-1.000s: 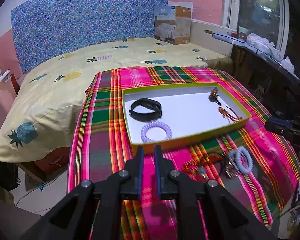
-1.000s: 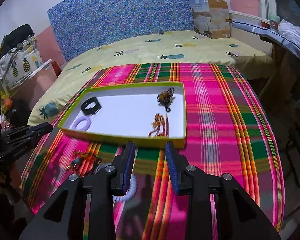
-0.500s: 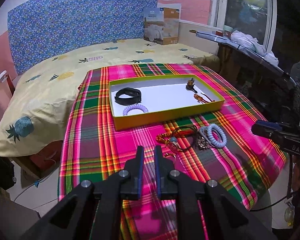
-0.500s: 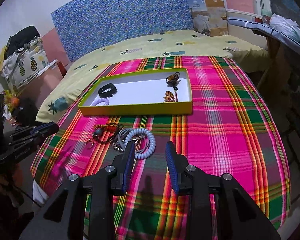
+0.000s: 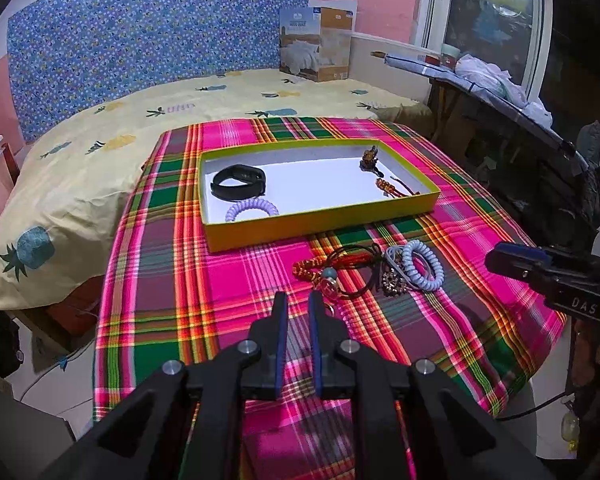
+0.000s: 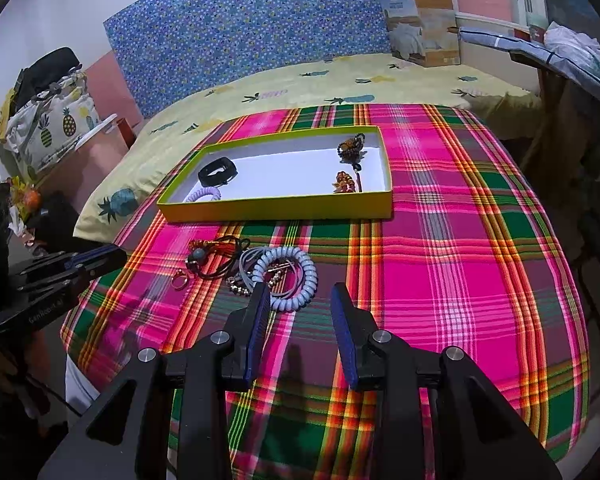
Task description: Organize jewelry
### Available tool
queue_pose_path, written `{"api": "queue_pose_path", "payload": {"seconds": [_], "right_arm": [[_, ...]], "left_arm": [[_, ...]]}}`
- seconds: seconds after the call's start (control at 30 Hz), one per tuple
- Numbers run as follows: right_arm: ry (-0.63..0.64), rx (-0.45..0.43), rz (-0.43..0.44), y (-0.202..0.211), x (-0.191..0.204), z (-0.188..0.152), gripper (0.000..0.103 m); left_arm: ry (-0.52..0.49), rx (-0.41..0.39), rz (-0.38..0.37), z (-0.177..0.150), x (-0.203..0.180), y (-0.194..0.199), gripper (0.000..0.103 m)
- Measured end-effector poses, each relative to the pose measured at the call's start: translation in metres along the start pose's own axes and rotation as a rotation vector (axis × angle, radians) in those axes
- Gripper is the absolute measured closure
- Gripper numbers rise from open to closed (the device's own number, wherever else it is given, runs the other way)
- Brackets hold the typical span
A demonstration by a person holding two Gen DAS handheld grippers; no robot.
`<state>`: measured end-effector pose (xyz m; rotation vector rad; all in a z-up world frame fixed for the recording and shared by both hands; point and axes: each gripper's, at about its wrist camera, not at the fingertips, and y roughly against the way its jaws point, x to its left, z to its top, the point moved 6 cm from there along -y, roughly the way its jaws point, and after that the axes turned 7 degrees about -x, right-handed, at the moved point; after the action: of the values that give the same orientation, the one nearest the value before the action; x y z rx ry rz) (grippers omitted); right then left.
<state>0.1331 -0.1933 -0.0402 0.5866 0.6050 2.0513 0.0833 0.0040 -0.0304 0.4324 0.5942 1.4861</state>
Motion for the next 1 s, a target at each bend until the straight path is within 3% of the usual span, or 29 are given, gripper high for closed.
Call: {"api": "queue_pose_path", "payload": {"seconds": [0.5, 1.0], "right_arm": [[-0.004, 0.086, -0.01, -0.051, -0.012, -0.01, 0.071], [0.115, 0.117, -0.034, -0.067, 0.0, -0.009, 0.09]], "left_arm": [[0.037, 0.084, -0.084, -0.006, -0.02, -0.037, 0.092], [0.07, 0.146, -0.092, -0.01, -0.024, -0.063, 0.092]]}}
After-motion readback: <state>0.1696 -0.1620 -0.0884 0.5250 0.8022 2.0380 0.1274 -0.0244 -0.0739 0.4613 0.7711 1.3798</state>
